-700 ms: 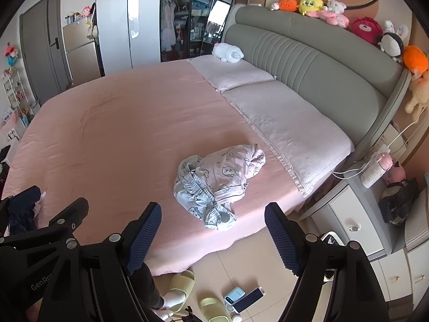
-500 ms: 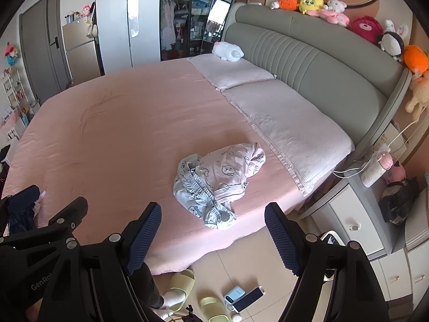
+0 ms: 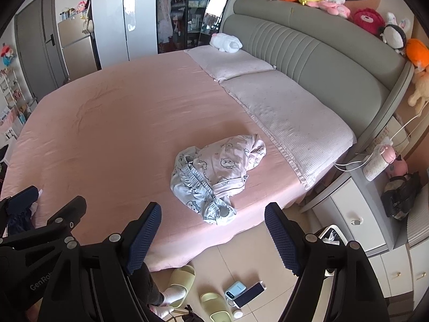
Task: Fold clothes
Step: 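Move both grippers toward the cartoon-print pajama pile on the bed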
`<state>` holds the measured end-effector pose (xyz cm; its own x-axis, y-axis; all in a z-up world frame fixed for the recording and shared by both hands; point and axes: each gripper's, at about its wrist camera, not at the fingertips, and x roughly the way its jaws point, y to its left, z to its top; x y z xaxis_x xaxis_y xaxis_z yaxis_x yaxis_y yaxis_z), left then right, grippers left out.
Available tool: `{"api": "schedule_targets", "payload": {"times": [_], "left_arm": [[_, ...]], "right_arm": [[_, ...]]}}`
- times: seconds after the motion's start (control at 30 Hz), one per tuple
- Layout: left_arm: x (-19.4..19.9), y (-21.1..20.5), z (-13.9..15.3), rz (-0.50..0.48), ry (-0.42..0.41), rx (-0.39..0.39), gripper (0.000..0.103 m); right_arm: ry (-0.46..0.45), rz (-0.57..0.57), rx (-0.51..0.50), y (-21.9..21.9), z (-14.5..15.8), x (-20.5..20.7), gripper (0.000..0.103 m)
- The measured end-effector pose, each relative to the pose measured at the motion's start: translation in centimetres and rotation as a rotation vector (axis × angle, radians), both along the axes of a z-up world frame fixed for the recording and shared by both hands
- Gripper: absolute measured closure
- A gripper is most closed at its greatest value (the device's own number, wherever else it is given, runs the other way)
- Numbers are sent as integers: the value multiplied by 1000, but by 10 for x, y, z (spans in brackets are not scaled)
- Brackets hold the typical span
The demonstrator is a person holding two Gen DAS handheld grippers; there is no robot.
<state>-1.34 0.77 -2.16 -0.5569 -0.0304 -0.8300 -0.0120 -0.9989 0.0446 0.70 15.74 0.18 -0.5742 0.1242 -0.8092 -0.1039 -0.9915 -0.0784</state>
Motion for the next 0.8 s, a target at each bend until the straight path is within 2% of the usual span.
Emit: {"api": "schedule_targets", "payload": {"times": [0.5, 0.8], "left_arm": [[-38, 19, -34, -25, -87, 7, 18], [-71, 33, -71, -42, -173, 23, 18]], "right_arm": [[-82, -46, -57, 25, -41, -35, 24], [-156, -82, -69, 42, -75, -63, 24]]}}
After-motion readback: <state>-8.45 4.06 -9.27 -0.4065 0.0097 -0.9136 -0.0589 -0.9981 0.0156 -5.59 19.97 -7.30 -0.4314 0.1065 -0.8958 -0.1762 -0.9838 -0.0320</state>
